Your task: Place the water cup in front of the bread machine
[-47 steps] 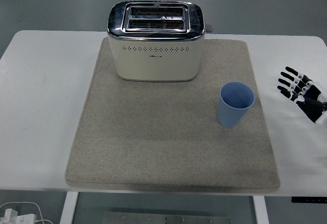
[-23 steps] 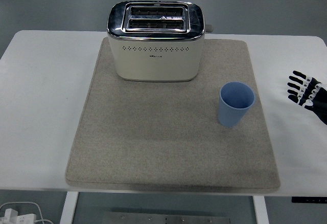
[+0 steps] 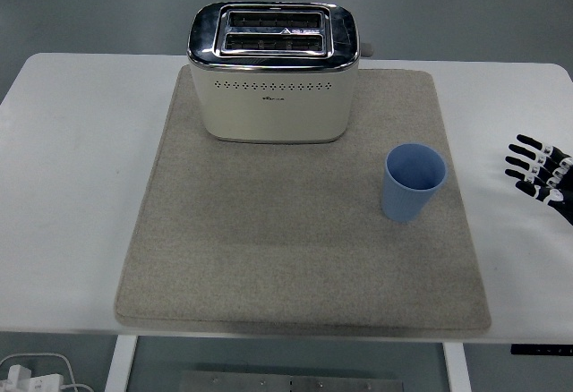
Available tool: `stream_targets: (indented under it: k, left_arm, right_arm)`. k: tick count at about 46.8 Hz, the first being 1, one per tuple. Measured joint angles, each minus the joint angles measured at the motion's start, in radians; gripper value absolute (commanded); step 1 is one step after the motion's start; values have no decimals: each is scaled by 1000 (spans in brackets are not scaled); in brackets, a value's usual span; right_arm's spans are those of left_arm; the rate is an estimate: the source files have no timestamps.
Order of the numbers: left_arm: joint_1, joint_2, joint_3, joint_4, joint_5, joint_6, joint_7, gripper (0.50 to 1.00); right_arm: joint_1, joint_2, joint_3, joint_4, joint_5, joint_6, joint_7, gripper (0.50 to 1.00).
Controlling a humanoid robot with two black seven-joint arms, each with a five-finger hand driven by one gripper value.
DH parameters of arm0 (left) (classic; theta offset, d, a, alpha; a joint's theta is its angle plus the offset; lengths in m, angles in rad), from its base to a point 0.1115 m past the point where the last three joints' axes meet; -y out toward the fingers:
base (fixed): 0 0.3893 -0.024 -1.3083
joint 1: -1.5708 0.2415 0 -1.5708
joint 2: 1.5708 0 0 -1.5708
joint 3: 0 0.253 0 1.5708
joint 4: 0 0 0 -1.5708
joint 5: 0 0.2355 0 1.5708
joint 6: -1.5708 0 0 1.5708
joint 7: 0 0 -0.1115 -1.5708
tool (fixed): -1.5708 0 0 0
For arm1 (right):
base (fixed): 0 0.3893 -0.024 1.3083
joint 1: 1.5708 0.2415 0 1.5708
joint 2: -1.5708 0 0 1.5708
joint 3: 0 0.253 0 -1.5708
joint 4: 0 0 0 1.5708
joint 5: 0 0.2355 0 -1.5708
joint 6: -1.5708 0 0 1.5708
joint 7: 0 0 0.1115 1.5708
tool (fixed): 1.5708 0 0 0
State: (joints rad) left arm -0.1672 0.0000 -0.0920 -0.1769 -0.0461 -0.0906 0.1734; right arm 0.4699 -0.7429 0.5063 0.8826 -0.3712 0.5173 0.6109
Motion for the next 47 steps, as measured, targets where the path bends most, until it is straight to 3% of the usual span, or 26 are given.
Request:
stream_targets:
  k: [10,24,47]
  left_arm:
    - [0,0,2,-1,0,0,0,1000]
    - [0,0,3,-1,0,0,0,1000]
    - [0,0,6,-1,0,0,0,1000]
  right_arm:
    - [-12,-18,0,88,0,-39,0,924]
    - [-13,-16,-1,191,-11,-137,0,924]
    - [-23,7,-3,226,-22,-216,0,924]
